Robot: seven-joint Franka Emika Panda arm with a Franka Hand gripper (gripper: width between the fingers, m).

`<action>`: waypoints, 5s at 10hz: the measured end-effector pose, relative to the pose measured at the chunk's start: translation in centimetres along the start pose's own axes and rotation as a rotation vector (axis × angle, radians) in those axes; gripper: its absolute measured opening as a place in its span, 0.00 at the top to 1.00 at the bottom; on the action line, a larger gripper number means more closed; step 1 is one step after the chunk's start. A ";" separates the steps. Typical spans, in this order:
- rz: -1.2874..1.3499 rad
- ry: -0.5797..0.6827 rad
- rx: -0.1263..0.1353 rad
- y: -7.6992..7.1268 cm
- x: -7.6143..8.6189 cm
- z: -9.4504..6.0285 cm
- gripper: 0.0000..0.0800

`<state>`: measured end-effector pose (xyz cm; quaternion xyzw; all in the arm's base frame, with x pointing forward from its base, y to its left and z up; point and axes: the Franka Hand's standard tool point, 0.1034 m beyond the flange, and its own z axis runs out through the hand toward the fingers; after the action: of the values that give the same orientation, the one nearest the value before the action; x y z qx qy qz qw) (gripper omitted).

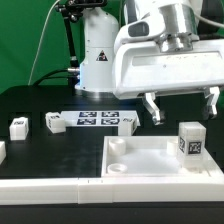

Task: Assemble one leg

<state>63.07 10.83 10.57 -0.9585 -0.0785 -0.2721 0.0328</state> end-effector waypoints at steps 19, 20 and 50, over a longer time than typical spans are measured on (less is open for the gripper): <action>0.120 -0.459 0.055 -0.3 -1.1 2.3 0.22; 0.120 -0.459 0.055 -0.3 -1.1 2.3 0.43; 0.147 -0.545 -0.010 0.2 -1.0 2.5 0.19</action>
Offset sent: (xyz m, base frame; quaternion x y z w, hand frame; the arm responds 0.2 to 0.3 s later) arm 0.0000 0.0000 0.0000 0.0000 -0.1593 0.0000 0.9872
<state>63.58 10.78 7.91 -0.9996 -0.0134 -0.0015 0.0251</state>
